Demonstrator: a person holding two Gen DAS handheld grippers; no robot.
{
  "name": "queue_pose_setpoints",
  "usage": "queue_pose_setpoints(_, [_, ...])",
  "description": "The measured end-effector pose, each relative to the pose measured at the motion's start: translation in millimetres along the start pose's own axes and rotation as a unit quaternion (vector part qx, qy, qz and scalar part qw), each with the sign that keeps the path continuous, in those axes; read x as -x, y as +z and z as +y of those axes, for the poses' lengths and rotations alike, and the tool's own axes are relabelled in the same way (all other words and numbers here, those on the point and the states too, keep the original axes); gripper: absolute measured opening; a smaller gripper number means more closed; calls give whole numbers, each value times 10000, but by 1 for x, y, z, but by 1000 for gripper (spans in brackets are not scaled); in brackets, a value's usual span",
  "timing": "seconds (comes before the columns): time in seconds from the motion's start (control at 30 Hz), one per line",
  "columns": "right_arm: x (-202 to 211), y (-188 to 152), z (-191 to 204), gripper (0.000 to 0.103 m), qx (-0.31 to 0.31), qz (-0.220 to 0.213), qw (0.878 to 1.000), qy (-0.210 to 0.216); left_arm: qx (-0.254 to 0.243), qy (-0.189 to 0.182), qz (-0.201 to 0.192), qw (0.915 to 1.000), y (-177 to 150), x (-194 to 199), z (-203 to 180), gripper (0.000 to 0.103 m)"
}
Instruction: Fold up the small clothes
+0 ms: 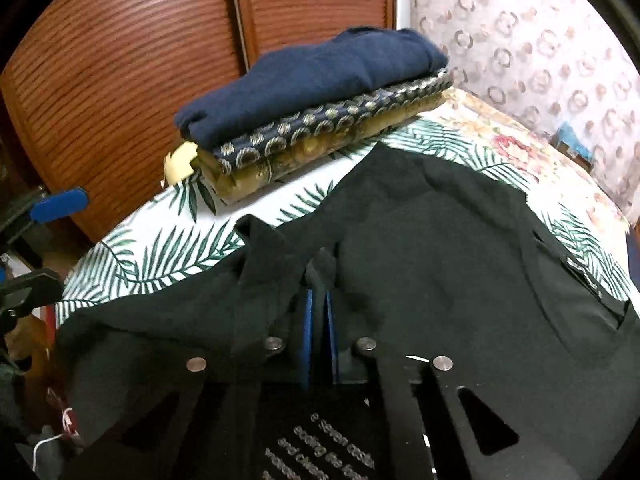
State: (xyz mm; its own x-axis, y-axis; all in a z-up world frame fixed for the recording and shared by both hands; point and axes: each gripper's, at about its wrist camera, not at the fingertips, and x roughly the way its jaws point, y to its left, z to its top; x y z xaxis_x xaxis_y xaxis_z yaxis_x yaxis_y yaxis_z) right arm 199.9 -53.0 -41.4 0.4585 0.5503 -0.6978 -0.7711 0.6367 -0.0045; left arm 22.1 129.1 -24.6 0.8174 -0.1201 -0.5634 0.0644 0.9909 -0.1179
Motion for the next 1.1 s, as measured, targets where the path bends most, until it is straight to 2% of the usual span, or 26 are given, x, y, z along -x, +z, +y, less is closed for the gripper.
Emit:
queue_pose_setpoints(0.3, [58, -27, -28, 5, -463, -614, 9968, -230, -41, -102, 4, 9999, 2, -4, -10, 82])
queue_pose_setpoints(0.37, [63, -37, -33, 5, -573, -679, 9949, -487, -77, -132, 21, 9999, 2, -6, -15, 82])
queue_pose_setpoints(0.47, [57, -49, -48, 5, -815, -496, 9900, -1036, -116, -188, 57, 9997, 2, -10, -19, 82])
queue_pose_setpoints(0.57, [47, -56, -59, 20, -952, -353, 9878, -1178, -146, -209, 89, 9996, 4, -15, -23, 82])
queue_pose_setpoints(0.77, [51, -64, -67, 40, -978, -336, 9874, -1200, -241, -325, 188, 9990, 10, -27, -35, 82])
queue_pose_setpoints(0.93, [81, -74, -70, 41, -965, -295, 9836, -1496, -271, -464, 249, 9982, 14, -36, -45, 82])
queue_pose_setpoints(1.0, [93, -82, -74, 41, -1031, -291, 9811, -1609, -248, -622, 272, 9974, 15, -39, -50, 74])
queue_pose_setpoints(1.1, [106, -99, -80, 41, -1133, -254, 9775, -1760, -255, -725, 377, 9963, 15, -45, -59, 53])
